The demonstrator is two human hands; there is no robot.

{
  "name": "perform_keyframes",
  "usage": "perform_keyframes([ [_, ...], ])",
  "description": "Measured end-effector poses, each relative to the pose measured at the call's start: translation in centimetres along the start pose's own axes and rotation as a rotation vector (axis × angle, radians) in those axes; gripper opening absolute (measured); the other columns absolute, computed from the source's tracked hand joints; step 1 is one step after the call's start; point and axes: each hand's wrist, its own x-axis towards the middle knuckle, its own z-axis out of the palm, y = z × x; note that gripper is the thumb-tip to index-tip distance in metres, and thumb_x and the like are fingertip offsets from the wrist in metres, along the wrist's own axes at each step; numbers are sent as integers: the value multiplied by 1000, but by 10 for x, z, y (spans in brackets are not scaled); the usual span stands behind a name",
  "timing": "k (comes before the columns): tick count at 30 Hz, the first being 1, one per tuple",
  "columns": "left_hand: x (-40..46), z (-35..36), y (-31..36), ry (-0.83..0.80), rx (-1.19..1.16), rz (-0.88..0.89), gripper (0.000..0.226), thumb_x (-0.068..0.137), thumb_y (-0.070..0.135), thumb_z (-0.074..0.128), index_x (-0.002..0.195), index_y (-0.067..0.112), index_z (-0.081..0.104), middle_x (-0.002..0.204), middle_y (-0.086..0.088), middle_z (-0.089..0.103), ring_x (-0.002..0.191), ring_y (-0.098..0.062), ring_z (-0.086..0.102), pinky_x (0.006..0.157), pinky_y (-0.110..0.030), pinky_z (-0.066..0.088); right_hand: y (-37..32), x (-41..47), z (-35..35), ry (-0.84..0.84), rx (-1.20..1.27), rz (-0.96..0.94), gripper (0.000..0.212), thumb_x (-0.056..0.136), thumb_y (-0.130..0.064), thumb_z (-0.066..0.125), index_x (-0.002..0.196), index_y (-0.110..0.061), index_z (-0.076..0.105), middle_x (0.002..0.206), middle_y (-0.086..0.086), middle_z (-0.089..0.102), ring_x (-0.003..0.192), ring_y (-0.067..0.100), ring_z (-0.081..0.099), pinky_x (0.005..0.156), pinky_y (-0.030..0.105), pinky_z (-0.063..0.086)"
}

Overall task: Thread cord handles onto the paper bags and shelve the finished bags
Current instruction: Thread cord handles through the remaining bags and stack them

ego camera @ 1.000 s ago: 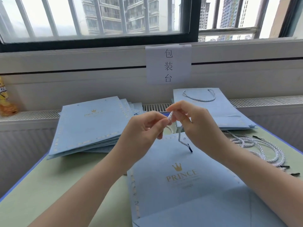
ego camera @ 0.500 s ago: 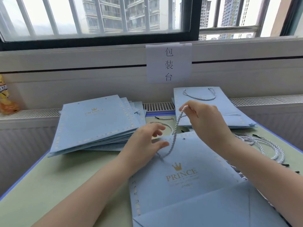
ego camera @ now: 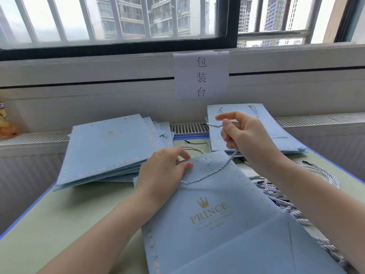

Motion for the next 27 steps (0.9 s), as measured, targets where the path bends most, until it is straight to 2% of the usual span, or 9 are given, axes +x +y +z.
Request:
perform_keyframes([
  [2,1,-3,0,19,43,-13,13,89,33,61,101,28,65,80,13,51,92,-14,53,72,-28,36,1,-1,2,-77,-26,-22,24,99,-2,39,110,-12,58,64,-2,60,47,5,45,54,18,43],
  [6,2,-5,-3,-22,125,-57,8,92,29,56,97,25,60,87,5,53,95,-20,54,75,-32,40,6,-5,11,-200,-310,-112,39,96,3,39,89,-24,66,70,-4,59,54,1,49,58,15,43],
  [9,3,-5,-5,-88,220,-96,10,95,31,50,99,24,57,96,3,58,96,-22,54,75,-32,39,7,-9,13,-263,-470,-131,22,93,-7,51,87,-22,66,65,-11,55,55,-2,51,56,9,40],
  [12,0,-2,-5,-126,346,-99,18,99,33,40,105,22,53,109,2,58,99,-23,54,77,-32,38,8,-12,13,-322,-636,-183,10,91,-14,58,89,-16,68,73,-16,56,67,-6,53,63,7,39],
  [15,-2,2,-2,-103,393,-100,27,98,42,37,105,22,53,110,0,60,101,-24,55,76,-32,37,13,-13,14,-361,-822,-227,7,92,-17,56,91,-14,63,86,-5,57,79,7,50,69,16,38],
  [17,-4,4,0,-93,399,-87,33,96,51,38,105,23,53,111,2,60,104,-22,54,76,-32,36,14,-15,15,-362,-851,-240,6,93,-17,55,92,-13,60,84,-5,54,80,13,48,70,22,36],
  [22,-5,10,1,-129,303,-62,41,91,56,46,119,25,51,122,5,56,117,-15,48,82,-29,36,20,-18,23,-419,-878,-280,15,95,-24,54,104,-15,62,87,-9,45,84,8,44,71,18,28],
  [24,-4,9,1,-144,258,-74,41,91,55,49,119,25,53,123,5,56,117,-14,48,82,-29,36,20,-18,24,-434,-889,-279,16,93,-27,56,101,-14,62,83,-10,46,81,8,43,68,18,29],
  [27,-4,5,2,-140,202,-104,32,90,48,54,112,25,54,117,5,58,112,-16,50,79,-29,35,16,-18,20,-381,-881,-249,14,94,-28,53,86,-19,58,67,-16,43,63,4,40,60,22,33],
])
